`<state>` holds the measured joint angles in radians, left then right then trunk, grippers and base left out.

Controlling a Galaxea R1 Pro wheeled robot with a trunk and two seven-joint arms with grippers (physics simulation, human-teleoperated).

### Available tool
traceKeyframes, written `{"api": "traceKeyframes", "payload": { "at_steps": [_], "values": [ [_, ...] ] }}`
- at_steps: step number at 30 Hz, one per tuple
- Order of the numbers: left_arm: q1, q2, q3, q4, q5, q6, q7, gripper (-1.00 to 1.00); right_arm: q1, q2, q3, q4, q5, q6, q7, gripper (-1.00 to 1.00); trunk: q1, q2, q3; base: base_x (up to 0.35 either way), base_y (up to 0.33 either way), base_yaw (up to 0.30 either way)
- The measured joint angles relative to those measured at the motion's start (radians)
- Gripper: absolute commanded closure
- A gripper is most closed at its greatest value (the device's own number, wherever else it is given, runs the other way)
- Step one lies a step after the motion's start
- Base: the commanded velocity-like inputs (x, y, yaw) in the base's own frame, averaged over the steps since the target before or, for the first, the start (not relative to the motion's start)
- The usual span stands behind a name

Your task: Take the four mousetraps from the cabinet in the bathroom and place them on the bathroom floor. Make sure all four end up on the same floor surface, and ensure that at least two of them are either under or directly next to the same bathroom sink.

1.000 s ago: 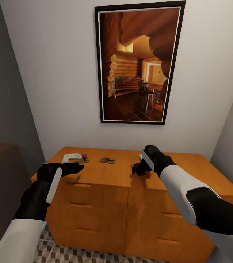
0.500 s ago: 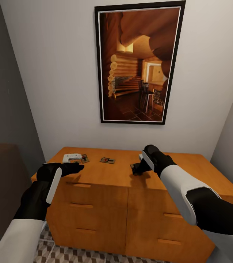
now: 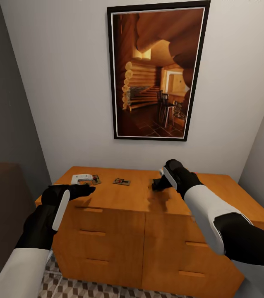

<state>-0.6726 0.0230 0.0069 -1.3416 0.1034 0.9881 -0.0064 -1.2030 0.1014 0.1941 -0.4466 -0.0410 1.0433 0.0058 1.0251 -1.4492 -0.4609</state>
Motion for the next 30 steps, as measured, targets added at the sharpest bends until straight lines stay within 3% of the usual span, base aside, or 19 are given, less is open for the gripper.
{"api": "traceKeyframes", "payload": {
  "at_steps": [1,2,5,18,30],
  "values": [
    [0.0,0.0,0.0,0.0,0.0,0.0,0.0,-1.0,0.0,-0.001,0.003,-0.176,-0.007,0.0,0.001,1.0,0.0,0.0,0.0,0.0,0.0,0.0],
    [0.0,0.0,0.0,0.0,0.0,0.0,0.0,-1.0,-0.001,-0.002,0.003,-0.254,-0.009,0.0,0.001,1.0,0.0,0.0,0.0,0.0,0.0,0.0],
    [0.0,0.0,0.0,0.0,0.0,0.0,0.0,-1.0,0.0,-0.011,0.004,-0.293,-0.006,0.0,0.001,1.0,0.0,0.0,0.0,0.0,0.0,0.0],
    [0.0,-0.001,-0.001,0.0,0.0,0.0,0.0,-1.0,0.0,-0.048,0.002,-0.328,-0.009,0.0,0.0,1.0,0.0,0.0,0.0,0.0,0.0,0.0],
    [0.0,-0.002,-0.001,0.0,0.0,0.0,0.0,-1.0,0.0,-0.055,0.004,-0.33,-0.013,0.0,0.003,1.0,0.0,0.0,0.0,0.0,0.0,0.0]
  ]
}}
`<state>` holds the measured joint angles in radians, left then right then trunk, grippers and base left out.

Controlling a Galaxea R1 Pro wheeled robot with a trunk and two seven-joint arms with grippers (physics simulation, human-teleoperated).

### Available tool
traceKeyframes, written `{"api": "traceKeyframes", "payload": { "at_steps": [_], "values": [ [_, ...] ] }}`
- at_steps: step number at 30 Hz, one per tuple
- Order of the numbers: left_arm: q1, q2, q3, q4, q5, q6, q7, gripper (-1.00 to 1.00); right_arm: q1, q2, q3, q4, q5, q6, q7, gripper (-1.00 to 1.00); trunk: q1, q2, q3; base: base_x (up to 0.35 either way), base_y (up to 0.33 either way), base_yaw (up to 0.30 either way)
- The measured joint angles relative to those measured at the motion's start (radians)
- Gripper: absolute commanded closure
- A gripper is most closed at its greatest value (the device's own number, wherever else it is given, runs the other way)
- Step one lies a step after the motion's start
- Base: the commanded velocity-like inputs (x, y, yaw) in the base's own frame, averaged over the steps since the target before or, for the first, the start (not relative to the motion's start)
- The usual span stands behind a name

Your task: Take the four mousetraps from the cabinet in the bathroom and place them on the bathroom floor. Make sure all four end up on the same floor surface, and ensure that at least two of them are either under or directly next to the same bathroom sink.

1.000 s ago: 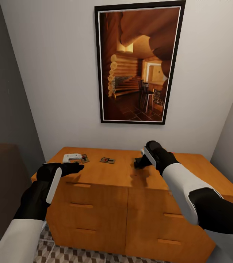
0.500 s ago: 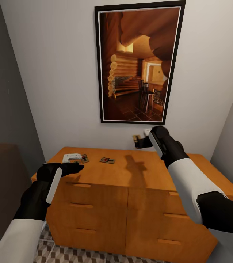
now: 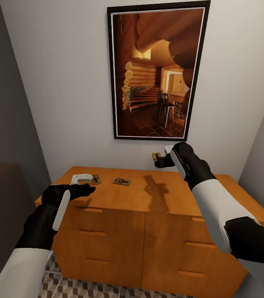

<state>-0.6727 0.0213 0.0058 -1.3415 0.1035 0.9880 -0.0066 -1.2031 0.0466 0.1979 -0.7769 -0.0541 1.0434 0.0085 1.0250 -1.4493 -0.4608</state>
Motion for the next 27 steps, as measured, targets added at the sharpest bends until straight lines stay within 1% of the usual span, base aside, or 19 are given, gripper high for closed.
{"api": "traceKeyframes", "payload": {
  "at_steps": [5,7,10,11,12,13,17,21,23,27],
  "values": [
    [0.0,0.0,0.0,0.0,0.0,0.0,0.0,-1.0,0.0,0.0,0.0,0.0,-0.002,0.0,0.001,1.0,0.0,0.0,0.0,0.0,0.0,0.0],
    [-0.011,0.011,-0.01,0.011,-0.014,-0.011,-0.014,-1.0,0.011,-0.011,0.004,-0.011,-0.006,0.0,0.011,1.0,0.0,0.0,0.0,0.0,0.0,0.0],
    [-0.028,0.027,-0.026,0.028,-0.031,-0.028,-0.031,-1.0,0.012,-0.009,0.005,-0.015,-0.007,0.0,0.011,1.0,0.0,0.0,0.0,0.0,0.0,0.0],
    [-0.034,0.033,-0.02,0.034,-0.037,-0.033,-0.036,-1.0,0.012,-0.006,0.007,-0.009,-0.007,0.0,0.011,1.0,0.0,0.0,0.0,0.0,0.0,0.0],
    [-0.039,0.039,-0.015,0.039,-0.033,-0.028,-0.037,-1.0,0.012,-0.003,0.008,-0.004,-0.004,0.0,0.011,1.0,0.0,0.0,0.0,0.0,0.0,0.0],
    [-0.034,0.034,-0.01,0.037,-0.028,-0.022,-0.031,-1.0,0.012,-0.002,0.007,0.002,-0.002,0.0,0.011,1.0,0.0,0.0,0.0,0.0,0.0,0.0],
    [-0.011,0.03,0.012,0.015,-0.005,0.0,-0.007,-1.0,0.012,0.0,0.004,-0.001,0.001,0.0,0.012,1.0,0.0,0.0,0.0,0.0,0.0,0.0],
    [-0.004,0.035,0.021,-0.008,0.018,0.022,0.004,-1.0,0.012,-0.001,0.004,-0.018,0.001,0.0,0.012,1.0,0.0,0.0,0.0,0.0,0.0,0.0],
    [-0.003,0.043,0.022,-0.019,0.017,0.034,0.005,-1.0,0.012,-0.001,0.004,-0.021,0.001,0.0,0.012,1.0,0.0,0.0,0.0,0.0,0.0,0.0],
    [-0.014,0.065,0.022,-0.03,-0.01,0.045,0.007,-1.0,0.012,-0.002,0.004,-0.027,0.002,0.0,0.012,1.0,0.0,0.0,0.0,0.0,0.0,0.0]
  ]
}}
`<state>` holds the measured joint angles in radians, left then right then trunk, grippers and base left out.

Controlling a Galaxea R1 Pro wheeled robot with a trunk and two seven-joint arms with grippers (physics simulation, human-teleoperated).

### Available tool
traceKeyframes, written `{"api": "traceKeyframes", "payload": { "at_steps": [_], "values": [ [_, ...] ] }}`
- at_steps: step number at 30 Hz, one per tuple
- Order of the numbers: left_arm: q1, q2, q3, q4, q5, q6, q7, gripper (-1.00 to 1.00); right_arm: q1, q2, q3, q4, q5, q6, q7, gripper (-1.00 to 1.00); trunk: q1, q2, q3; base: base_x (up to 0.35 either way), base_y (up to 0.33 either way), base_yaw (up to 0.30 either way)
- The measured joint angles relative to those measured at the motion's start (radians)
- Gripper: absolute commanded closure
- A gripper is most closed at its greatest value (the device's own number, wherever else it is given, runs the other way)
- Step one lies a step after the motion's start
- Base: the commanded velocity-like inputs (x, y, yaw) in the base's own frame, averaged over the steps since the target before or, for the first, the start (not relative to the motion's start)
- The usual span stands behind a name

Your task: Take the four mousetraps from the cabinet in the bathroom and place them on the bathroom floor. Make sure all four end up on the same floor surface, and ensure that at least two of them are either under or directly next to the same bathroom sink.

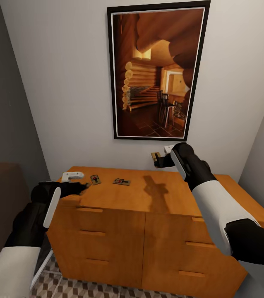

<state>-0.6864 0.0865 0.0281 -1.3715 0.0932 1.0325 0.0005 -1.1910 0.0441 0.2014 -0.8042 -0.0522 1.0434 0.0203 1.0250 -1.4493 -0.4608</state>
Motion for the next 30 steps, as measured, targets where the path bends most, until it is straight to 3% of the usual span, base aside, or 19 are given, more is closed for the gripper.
{"api": "traceKeyframes", "payload": {
  "at_steps": [14,21,22,23,30],
  "values": [
    [-0.079,0.079,0.001,0.079,-0.088,0.001,-0.001,-1.0,0.0,-0.001,0.0,-0.002,0.005,0.0,0.0,1.0,0.0,0.0,0.0,0.0,0.0,0.0],
    [-0.118,0.079,-0.002,0.118,-0.099,0.0,-0.015,-1.0,0.0,-0.001,0.001,-0.002,0.005,0.0,0.0,1.0,0.0,0.0,0.0,0.0,0.0,0.0],
    [-0.224,0.079,-0.002,0.289,-0.1,0.0,-0.02,-1.0,0.0,-0.001,0.001,-0.002,0.005,0.0,-0.001,1.0,0.0,0.0,0.0,0.0,0.0,0.0],
    [-0.244,0.079,-0.003,0.323,-0.099,-0.001,-0.032,-1.0,0.0,-0.001,0.001,-0.002,0.005,0.0,-0.001,1.0,0.0,0.0,0.0,0.0,0.0,0.0],
    [-0.261,0.079,-0.003,0.364,-0.104,-0.005,-0.101,-1.0,0.0,-0.001,0.001,-0.002,0.006,0.0,-0.001,1.0,0.0,0.0,0.0,0.0,0.0,0.0]
  ]
}}
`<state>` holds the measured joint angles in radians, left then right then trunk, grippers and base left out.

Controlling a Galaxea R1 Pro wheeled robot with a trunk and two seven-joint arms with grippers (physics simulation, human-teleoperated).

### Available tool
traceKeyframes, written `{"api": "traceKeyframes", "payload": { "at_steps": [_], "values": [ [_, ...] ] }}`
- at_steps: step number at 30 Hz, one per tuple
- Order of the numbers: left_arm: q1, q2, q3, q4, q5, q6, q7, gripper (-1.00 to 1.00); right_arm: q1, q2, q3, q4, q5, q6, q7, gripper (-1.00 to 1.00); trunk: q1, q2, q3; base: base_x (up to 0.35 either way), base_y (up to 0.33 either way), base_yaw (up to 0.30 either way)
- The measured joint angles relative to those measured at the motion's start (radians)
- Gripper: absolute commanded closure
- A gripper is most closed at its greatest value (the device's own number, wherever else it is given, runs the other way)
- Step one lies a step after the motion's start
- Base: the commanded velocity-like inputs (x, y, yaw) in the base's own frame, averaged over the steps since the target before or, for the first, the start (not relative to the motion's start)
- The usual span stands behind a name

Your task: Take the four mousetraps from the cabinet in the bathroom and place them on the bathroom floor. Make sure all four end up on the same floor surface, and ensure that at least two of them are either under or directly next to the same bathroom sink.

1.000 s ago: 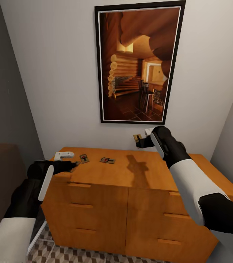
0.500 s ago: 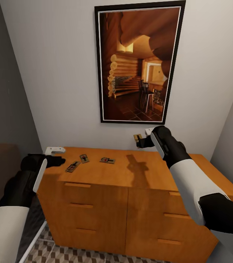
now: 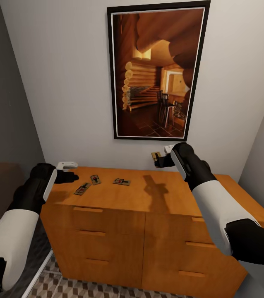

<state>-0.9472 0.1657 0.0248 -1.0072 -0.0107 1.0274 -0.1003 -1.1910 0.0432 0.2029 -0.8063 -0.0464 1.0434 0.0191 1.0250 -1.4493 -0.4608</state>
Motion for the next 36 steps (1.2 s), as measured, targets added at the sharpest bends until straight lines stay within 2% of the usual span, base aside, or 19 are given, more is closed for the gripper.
{"api": "traceKeyframes", "payload": {
  "at_steps": [8,19,28,36],
  "values": [
    [-0.003,-0.005,-0.001,0.012,-0.002,-0.001,-0.027,-1.0,0.0,0.0,0.0,0.0,-0.001,0.0,-0.001,1.0,0.0,0.0,0.0,0.0,0.0,0.0],
    [-0.003,-0.012,-0.004,0.094,0.003,-0.01,-0.035,-1.0,0.0,0.0,0.0,0.0,-0.004,0.0,0.0,1.0,0.0,0.0,0.0,0.0,0.0,0.0],
    [-0.019,-0.037,-0.006,0.158,-0.003,-0.013,-0.035,-1.0,0.0,0.001,0.0,0.0,-0.004,0.0,-0.001,1.0,0.0,0.0,0.0,0.0,0.0,0.0],
    [-0.041,-0.055,-0.007,0.176,-0.005,-0.025,-0.035,-1.0,0.0,0.0,0.0,0.0,-0.004,0.0,-0.001,1.0,0.0,0.0,0.0,0.0,0.0,0.0]
  ]
}}
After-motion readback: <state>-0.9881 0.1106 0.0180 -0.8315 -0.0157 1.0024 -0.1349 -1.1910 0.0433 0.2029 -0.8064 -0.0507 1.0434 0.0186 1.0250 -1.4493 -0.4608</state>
